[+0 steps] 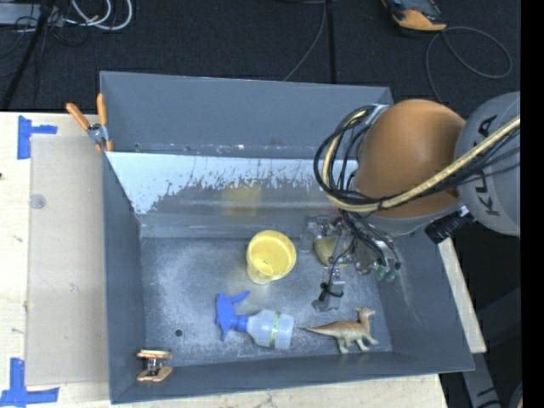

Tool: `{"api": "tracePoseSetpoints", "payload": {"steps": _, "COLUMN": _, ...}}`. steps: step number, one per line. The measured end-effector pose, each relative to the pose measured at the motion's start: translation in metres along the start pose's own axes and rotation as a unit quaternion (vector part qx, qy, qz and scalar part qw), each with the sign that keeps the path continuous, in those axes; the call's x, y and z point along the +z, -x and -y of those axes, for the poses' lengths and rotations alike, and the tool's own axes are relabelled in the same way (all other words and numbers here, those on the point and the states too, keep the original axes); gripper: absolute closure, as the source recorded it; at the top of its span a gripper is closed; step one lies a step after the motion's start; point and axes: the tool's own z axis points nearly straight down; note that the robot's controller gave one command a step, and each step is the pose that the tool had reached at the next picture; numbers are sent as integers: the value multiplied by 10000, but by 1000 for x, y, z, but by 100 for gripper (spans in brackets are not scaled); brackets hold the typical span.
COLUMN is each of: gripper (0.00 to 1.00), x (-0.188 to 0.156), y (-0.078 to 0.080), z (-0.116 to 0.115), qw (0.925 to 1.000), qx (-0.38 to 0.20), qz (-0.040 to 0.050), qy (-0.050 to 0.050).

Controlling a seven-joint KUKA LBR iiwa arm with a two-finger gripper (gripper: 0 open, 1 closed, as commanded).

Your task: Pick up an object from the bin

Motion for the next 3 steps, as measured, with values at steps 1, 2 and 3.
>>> {"api": "tracePoseSetpoints", "payload": {"steps": 1, "gripper": 0, "x": -4, "y": 1, "z": 0, "qw": 10000, "qx": 4, "qz": 41, "qy": 1}}
{"api": "tracePoseSetpoints", "payload": {"steps": 2, "gripper": 0, "x": 32, "y": 26, "z": -6, "qw": 9997, "qx": 223, "qz": 72, "qy": 3}}
{"api": "tracePoseSetpoints", "payload": {"steps": 3, "gripper": 0, "x": 91, "y": 66, "z": -18, "qw": 9998, "qx": 181, "qz": 78, "qy": 7}}
